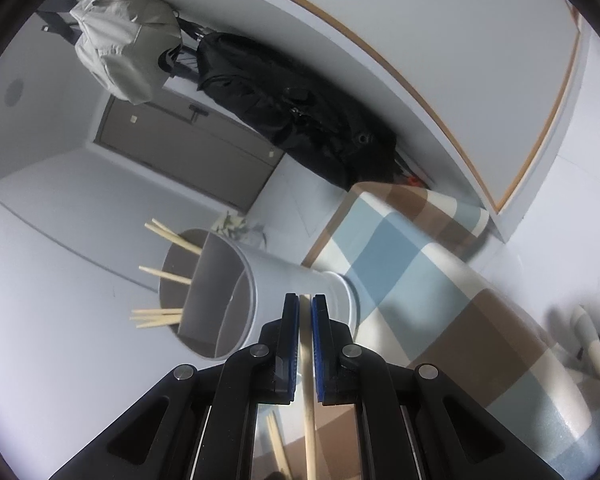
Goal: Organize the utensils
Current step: 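Lower the left gripper and pinch a chopstick while the right gripper holds its chopstick by the holder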
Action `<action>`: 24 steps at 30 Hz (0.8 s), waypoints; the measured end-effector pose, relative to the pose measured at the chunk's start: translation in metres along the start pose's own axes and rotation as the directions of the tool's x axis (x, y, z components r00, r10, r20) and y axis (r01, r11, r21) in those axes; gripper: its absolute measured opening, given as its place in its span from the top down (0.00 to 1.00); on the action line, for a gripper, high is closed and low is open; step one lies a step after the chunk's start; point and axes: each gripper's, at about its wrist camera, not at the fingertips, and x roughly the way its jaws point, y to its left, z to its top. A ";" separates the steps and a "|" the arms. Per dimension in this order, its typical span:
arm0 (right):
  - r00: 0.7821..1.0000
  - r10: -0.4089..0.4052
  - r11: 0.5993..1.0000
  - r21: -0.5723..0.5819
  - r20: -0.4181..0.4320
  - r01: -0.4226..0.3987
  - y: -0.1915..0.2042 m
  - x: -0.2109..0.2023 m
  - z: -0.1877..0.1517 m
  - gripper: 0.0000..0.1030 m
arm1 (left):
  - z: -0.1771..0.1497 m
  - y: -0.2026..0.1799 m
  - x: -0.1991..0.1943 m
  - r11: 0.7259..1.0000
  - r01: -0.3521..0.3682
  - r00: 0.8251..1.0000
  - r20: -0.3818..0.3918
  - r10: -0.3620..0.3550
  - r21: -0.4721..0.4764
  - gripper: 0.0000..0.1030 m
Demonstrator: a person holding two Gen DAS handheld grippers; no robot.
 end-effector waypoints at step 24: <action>0.998 -0.037 0.996 -0.088 -0.060 0.031 0.004 0.008 -0.008 0.94 | 0.031 -0.005 0.009 0.998 0.018 1.000 -0.014 -0.017 0.052 0.47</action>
